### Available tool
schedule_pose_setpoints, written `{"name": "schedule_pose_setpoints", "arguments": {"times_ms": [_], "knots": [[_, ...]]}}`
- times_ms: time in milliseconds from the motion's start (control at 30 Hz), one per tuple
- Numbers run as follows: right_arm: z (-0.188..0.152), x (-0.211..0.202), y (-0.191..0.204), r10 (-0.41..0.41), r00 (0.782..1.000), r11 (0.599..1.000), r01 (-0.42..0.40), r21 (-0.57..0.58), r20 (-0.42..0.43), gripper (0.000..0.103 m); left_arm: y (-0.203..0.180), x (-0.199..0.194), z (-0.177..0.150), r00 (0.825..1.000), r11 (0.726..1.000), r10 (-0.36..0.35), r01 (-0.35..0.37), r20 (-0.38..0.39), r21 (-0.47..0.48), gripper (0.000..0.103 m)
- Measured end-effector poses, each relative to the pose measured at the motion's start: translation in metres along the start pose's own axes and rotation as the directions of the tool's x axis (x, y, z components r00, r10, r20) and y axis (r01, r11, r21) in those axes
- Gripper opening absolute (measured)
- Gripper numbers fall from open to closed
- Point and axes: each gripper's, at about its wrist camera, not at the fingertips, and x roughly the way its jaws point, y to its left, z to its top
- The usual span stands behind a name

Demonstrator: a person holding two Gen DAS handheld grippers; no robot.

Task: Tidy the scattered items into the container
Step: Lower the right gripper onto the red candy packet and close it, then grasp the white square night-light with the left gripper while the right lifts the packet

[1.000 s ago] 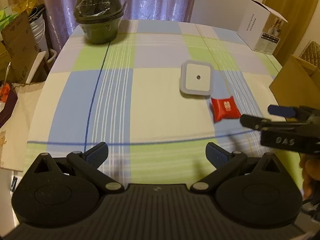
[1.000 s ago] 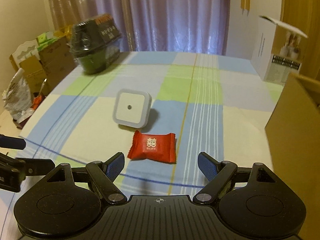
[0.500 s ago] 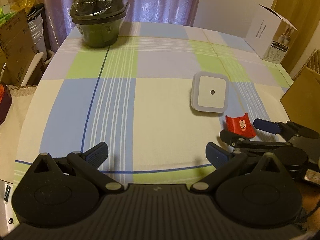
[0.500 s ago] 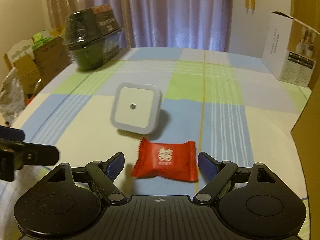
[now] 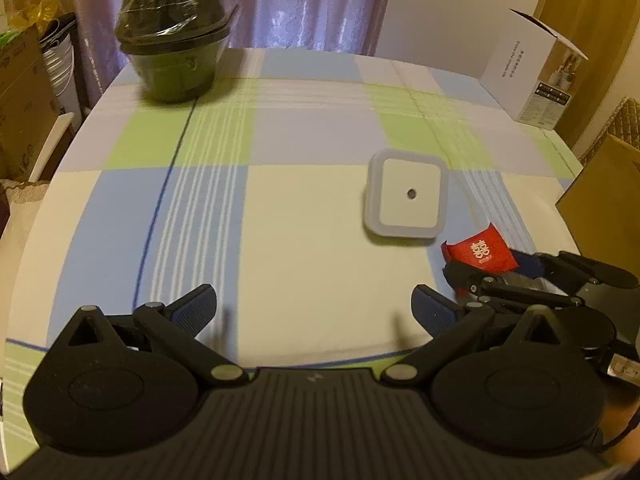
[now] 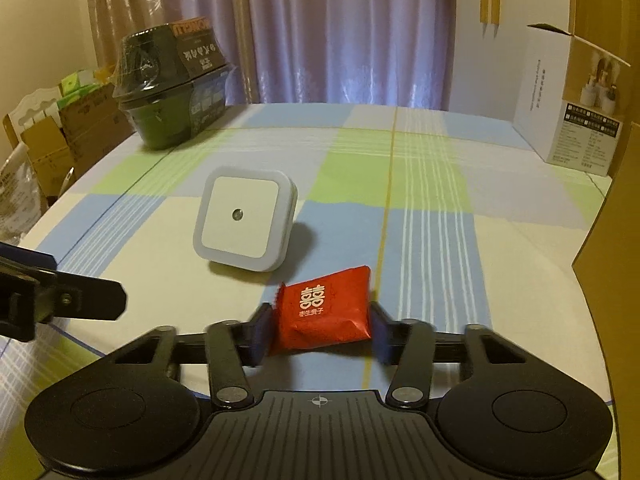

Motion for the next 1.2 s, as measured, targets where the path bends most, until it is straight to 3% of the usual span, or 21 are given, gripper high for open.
{"name": "schedule_pose_setpoints", "arguments": {"times_ms": [567, 767, 800, 833, 867, 900, 1200], "knots": [[0.003, -0.019, -0.034, -0.030, 0.997, 0.993, 0.023, 0.115, 0.065, 0.028, -0.051, 0.042, 0.033, 0.992, 0.994, -0.092, 0.086, 0.081, 0.070, 0.100], [-0.001, -0.021, -0.043, -0.037, 0.997, 0.991, 0.028, 0.134, 0.063, 0.028, -0.062, 0.058, 0.041, 0.994, 0.992, -0.080, 0.072, 0.080, 0.102, 0.083], [0.000, -0.021, -0.044, -0.036, 0.997, 0.991, 0.028, 0.134, 0.062, 0.032, -0.063, 0.061, 0.043, 0.994, 0.992, -0.077, 0.069, 0.079, 0.106, 0.076], [0.000, -0.021, -0.044, -0.045, 0.997, 0.991, 0.037, 0.130, 0.060, 0.042, -0.064, 0.063, 0.044, 0.995, 0.992, -0.070, 0.061, 0.077, 0.110, 0.073], [0.000, -0.020, -0.044, -0.058, 0.997, 0.991, 0.050, 0.128, 0.055, 0.066, -0.065, 0.064, 0.044, 0.995, 0.992, -0.059, 0.050, 0.076, 0.113, 0.064], [-0.001, -0.020, -0.045, -0.061, 0.997, 0.990, 0.053, 0.133, 0.054, 0.084, -0.065, 0.066, 0.045, 0.996, 0.993, -0.052, 0.043, 0.075, 0.112, 0.061], [-0.005, -0.015, -0.042, -0.056, 0.998, 0.992, 0.052, 0.111, 0.028, 0.085, -0.052, 0.045, 0.033, 0.998, 0.995, -0.034, 0.028, 0.057, 0.099, 0.061]]}}
